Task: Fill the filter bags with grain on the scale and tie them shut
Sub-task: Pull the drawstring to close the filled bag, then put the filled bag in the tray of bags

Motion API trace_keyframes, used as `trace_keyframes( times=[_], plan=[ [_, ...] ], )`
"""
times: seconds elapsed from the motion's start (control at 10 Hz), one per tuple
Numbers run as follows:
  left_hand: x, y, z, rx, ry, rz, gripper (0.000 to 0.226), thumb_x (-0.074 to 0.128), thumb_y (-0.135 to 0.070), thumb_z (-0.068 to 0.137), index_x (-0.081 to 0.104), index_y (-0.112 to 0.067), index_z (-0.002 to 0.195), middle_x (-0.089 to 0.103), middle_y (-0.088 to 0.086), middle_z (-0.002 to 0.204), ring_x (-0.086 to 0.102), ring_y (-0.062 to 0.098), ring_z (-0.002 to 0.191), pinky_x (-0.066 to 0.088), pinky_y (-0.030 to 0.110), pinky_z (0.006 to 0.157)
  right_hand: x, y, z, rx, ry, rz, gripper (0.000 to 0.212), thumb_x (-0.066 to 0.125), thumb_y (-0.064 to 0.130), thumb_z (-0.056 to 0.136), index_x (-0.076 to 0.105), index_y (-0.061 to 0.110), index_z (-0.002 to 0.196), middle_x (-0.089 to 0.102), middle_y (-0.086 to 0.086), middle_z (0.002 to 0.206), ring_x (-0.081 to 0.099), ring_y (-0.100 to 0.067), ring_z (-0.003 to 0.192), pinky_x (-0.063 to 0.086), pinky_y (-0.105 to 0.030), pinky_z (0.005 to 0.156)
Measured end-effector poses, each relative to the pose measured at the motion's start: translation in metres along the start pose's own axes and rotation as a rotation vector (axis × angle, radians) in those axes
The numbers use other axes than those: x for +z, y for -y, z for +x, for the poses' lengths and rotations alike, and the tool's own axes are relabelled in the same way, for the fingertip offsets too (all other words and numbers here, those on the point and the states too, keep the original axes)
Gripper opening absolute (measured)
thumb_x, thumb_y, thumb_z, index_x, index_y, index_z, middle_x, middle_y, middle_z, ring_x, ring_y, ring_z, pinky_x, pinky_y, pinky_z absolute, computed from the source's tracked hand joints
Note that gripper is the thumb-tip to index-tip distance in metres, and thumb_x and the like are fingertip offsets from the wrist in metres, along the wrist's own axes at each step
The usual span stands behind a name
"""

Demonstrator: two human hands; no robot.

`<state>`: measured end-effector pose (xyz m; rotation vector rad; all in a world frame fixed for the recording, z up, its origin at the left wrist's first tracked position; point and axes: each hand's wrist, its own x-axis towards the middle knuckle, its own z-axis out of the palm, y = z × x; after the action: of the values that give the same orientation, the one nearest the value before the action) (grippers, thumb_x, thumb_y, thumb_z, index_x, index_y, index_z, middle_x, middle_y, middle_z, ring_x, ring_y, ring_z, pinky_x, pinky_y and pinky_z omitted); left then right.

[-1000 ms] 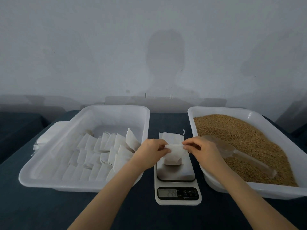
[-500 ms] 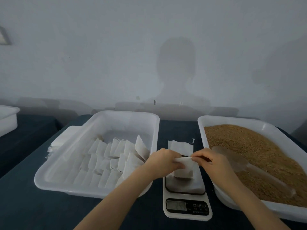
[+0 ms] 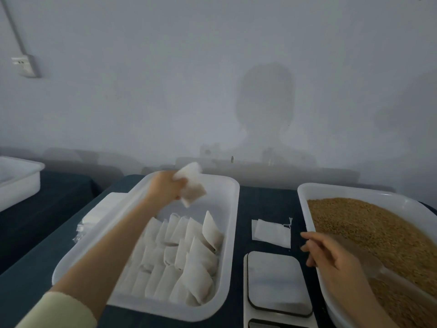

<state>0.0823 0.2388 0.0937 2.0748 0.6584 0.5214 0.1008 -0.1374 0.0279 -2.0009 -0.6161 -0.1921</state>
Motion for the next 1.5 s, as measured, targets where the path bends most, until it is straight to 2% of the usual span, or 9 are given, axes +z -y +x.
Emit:
trace_keyframes(
  times=[0.1,0.4,0.5,0.7,0.9,1.0,1.1,1.3,1.5],
  plan=[
    [-0.011,0.04,0.026,-0.165,0.016,0.376,0.014,0.057,-0.02,0.092,0.062,-0.007,0.093,0.059,0.003,0.088,0.061,0.027,0.099,0.04,0.026,0.068,0.0,-0.003,0.001,-0.009,-0.029,-0.012,0.022,0.052,0.023,0.089,0.059,0.041,0.097,0.065,0.016,0.084,0.063,-0.003,0.07,0.049,-0.023,0.073],
    [-0.013,0.093,0.044,-0.268,0.117,0.679,0.033,0.049,-0.016,0.097,0.056,0.002,0.124,0.058,0.015,0.118,0.057,0.029,0.108,0.048,0.031,0.087,0.002,-0.002,0.002,-0.008,-0.059,-0.011,0.02,0.048,0.032,0.085,0.062,0.039,0.098,0.065,0.017,0.081,0.064,-0.004,0.067,0.051,-0.021,0.069],
    [-0.023,0.089,0.043,-0.294,-0.031,0.45,0.006,0.055,0.002,0.089,0.056,0.002,0.094,0.057,0.015,0.079,0.056,0.027,0.068,0.047,0.029,0.06,0.001,0.001,0.002,-0.013,-0.061,-0.006,0.021,0.045,0.035,0.084,0.061,0.038,0.098,0.064,0.02,0.081,0.063,-0.003,0.068,0.048,-0.012,0.065],
    [-0.028,0.078,0.04,-0.3,0.118,0.756,0.016,0.065,-0.006,0.085,0.051,-0.003,0.078,0.063,0.019,0.089,0.065,0.035,0.082,0.052,0.035,0.068,-0.001,0.003,0.0,-0.011,-0.074,0.02,0.022,0.051,0.016,0.092,0.063,0.033,0.099,0.065,0.02,0.084,0.063,-0.004,0.068,0.047,-0.011,0.064],
    [0.034,0.006,0.026,0.205,-0.088,1.159,0.037,0.045,-0.019,0.097,0.045,-0.015,0.134,0.058,0.005,0.126,0.055,0.025,0.118,0.046,0.035,0.09,-0.004,0.003,0.0,0.016,-0.219,0.064,0.026,0.05,0.009,0.093,0.062,0.031,0.095,0.064,0.008,0.075,0.061,-0.007,0.068,0.049,-0.017,0.061],
    [0.081,-0.035,0.01,0.467,-0.008,0.958,0.033,0.044,-0.02,0.097,0.052,-0.018,0.129,0.061,0.006,0.125,0.057,0.025,0.113,0.044,0.035,0.09,-0.007,0.004,0.0,0.044,-0.288,0.083,0.026,0.049,0.009,0.094,0.061,0.032,0.094,0.064,0.007,0.075,0.061,-0.006,0.069,0.048,-0.016,0.06],
    [0.158,-0.069,-0.024,0.725,0.387,0.912,0.027,0.043,-0.02,0.098,0.062,-0.015,0.117,0.065,0.007,0.115,0.062,0.027,0.103,0.049,0.037,0.086,-0.011,0.002,-0.001,0.115,-0.349,0.141,0.025,0.048,0.011,0.094,0.06,0.032,0.093,0.064,0.006,0.075,0.06,-0.003,0.068,0.047,-0.011,0.059],
    [0.234,-0.06,-0.044,0.596,0.848,1.107,0.041,0.058,-0.027,0.095,0.053,-0.004,0.127,0.056,0.016,0.123,0.058,0.032,0.108,0.048,0.043,0.094,-0.013,-0.004,0.004,0.158,-0.369,0.224,0.021,0.049,0.002,0.092,0.065,0.015,0.094,0.064,-0.001,0.073,0.06,-0.005,0.061,0.047,-0.011,0.055],
    [0.244,-0.053,-0.041,0.607,0.836,1.179,0.029,0.055,-0.016,0.095,0.057,0.002,0.117,0.057,0.019,0.117,0.059,0.033,0.1,0.044,0.036,0.077,-0.012,-0.006,0.006,0.125,-0.397,0.229,0.028,0.049,0.0,0.092,0.065,0.022,0.089,0.065,0.001,0.072,0.06,-0.006,0.057,0.048,-0.014,0.056]
  ],
)
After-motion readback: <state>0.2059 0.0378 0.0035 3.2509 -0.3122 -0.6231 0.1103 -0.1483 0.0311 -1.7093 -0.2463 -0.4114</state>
